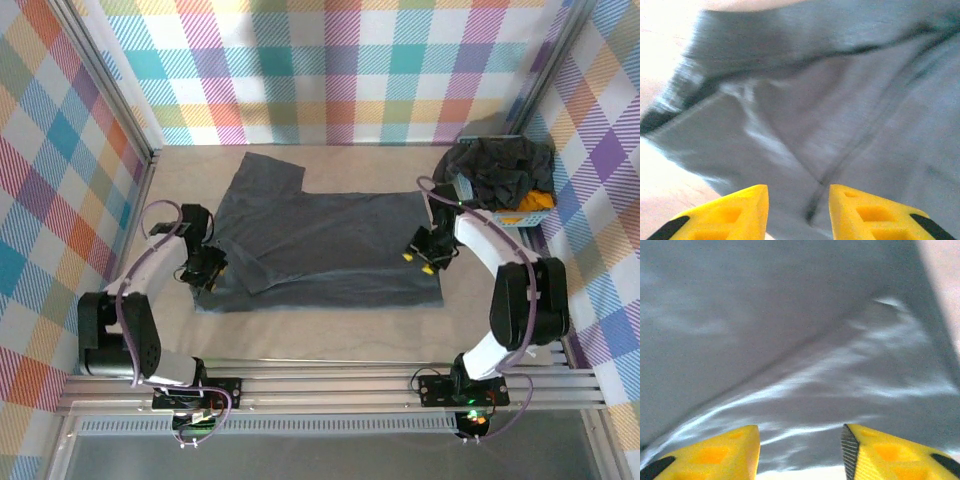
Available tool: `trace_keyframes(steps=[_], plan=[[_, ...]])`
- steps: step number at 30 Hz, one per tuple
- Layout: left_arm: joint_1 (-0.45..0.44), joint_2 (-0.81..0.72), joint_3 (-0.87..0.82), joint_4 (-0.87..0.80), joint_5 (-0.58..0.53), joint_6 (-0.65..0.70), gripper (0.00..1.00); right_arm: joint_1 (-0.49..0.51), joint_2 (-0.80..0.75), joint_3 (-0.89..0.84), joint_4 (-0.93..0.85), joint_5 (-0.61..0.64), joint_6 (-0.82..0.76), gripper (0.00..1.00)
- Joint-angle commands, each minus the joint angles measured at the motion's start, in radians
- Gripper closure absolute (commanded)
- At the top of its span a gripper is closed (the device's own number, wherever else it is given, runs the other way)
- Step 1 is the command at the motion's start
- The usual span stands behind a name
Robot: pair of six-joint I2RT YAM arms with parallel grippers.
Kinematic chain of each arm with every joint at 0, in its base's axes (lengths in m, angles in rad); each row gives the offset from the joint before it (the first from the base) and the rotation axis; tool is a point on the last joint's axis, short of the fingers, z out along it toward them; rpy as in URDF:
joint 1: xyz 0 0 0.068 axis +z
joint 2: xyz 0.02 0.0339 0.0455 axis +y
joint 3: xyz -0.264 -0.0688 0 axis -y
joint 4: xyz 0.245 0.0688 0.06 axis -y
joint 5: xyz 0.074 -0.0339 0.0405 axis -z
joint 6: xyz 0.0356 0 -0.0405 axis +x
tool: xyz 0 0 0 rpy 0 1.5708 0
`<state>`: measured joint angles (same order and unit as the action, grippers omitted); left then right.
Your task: Fold and stack the t-shirts
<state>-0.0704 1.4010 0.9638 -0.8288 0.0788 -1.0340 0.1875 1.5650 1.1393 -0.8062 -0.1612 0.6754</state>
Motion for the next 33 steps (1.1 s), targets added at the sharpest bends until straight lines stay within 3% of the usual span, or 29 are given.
trace_keyframes(steps=[1,5,17,21,28,33], plan=[[-0.098,-0.016,-0.045,0.054,0.117,-0.162,0.59,0.038,-0.027,-0.007,0.189,-0.274,-0.047,0.44],[-0.2,0.025,-0.099,0.178,0.158,-0.311,0.55,0.096,-0.003,-0.021,0.351,-0.479,-0.007,0.42],[-0.23,0.105,-0.153,0.263,0.132,-0.419,0.5,0.12,0.016,-0.011,0.357,-0.51,0.007,0.43],[-0.23,0.128,-0.151,0.27,0.108,-0.417,0.6,0.121,0.015,-0.015,0.356,-0.512,0.011,0.43],[-0.234,0.148,-0.051,0.208,0.049,-0.319,0.97,0.122,0.012,-0.013,0.344,-0.504,0.011,0.45],[-0.266,0.229,0.105,0.117,0.004,-0.153,1.0,0.121,0.013,-0.009,0.335,-0.496,0.012,0.47]])
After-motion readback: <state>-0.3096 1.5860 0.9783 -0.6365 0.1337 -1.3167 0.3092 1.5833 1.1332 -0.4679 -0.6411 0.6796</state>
